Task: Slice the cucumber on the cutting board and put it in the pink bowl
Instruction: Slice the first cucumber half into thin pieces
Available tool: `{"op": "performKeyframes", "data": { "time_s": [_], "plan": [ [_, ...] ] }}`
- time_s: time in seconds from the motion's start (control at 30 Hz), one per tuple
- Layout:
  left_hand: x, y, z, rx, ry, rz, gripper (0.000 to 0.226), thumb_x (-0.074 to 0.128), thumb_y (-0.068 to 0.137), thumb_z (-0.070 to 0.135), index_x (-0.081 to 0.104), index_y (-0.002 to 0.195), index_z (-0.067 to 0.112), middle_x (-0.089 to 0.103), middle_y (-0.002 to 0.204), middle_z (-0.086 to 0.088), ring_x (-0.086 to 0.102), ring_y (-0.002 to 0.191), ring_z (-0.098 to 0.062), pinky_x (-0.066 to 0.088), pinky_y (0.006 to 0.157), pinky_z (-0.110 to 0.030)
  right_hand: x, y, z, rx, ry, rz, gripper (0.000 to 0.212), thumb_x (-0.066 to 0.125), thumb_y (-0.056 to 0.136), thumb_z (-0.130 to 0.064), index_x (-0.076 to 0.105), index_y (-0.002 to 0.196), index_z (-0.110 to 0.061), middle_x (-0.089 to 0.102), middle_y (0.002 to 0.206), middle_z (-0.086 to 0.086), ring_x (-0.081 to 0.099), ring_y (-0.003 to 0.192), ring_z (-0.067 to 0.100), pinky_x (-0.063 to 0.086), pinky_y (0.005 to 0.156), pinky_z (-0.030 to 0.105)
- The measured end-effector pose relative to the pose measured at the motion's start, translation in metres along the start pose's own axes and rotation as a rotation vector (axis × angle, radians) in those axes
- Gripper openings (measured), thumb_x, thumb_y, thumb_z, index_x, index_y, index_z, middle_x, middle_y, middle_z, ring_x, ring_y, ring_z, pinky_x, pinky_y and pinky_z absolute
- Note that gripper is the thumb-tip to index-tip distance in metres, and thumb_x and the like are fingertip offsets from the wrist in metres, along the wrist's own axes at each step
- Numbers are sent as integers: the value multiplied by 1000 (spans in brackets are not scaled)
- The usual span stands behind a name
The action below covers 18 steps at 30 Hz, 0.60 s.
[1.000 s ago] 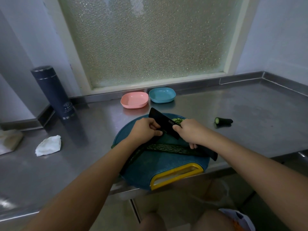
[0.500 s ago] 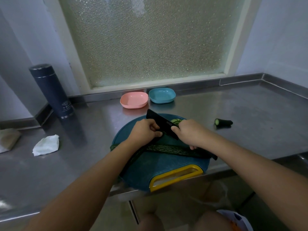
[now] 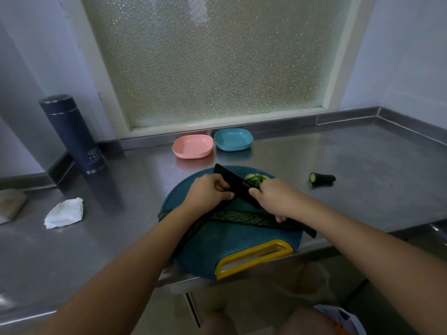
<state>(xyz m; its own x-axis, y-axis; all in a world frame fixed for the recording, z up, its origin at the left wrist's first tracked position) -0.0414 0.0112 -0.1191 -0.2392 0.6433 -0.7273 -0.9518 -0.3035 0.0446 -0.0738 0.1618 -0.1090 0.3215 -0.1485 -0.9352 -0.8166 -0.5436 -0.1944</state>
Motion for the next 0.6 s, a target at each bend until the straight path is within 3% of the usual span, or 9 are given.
{"op": "performKeyframes", "data": {
  "time_s": [0.1, 0.27, 0.4, 0.53, 0.6],
  "plan": [
    [-2, -1, 0, -2, -8, 25, 19, 78, 72, 25, 65, 85, 19, 67, 83, 3, 62, 77, -11, 50, 71, -26, -6, -2, -2, -14, -15, 21, 51, 27, 102, -40, 59, 89, -2, 62, 53, 12, 54, 38, 19, 40, 40, 22],
    [-2, -3, 2, 2, -14, 28, 18, 78, 73, 23, 65, 85, 18, 64, 79, 5, 60, 75, -9, 48, 69, -23, -8, -3, -6, -21, -20, 12, 52, 27, 102, -40, 60, 98, 1, 64, 57, 14, 56, 40, 19, 43, 42, 22],
    [-1, -3, 3, 7, -7, 23, 19, 77, 73, 23, 65, 87, 17, 63, 79, 6, 59, 75, -8, 46, 67, -20, -7, -1, -5, -12, -12, 19, 51, 27, 102, -40, 59, 97, -1, 64, 57, 14, 58, 42, 21, 46, 43, 24],
    [-2, -3, 3, 5, 3, 27, 18, 77, 74, 23, 65, 86, 17, 63, 78, 6, 58, 72, -5, 46, 65, -20, -2, 4, -9, -15, 39, 28, 44, 27, 102, -39, 49, 79, -8, 59, 50, 12, 53, 36, 18, 49, 48, 24],
    [-3, -4, 4, 8, 8, 40, 17, 77, 74, 23, 64, 85, 18, 60, 74, 10, 56, 69, -2, 43, 61, -16, 4, 8, -12, 9, 61, 11, 49, 28, 102, -40, 53, 80, -4, 58, 50, 12, 52, 36, 18, 50, 51, 26]
  ]
}}
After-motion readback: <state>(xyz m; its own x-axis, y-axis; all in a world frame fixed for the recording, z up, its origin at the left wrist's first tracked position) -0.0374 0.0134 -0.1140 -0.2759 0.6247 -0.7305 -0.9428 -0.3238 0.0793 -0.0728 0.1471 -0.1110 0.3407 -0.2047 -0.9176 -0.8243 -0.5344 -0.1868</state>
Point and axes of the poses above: each hand's wrist, its own y-axis towards the middle knuckle, its own x-axis out of the palm, z = x × y, the point moved 10 cm from there along y, towards the middle knuckle
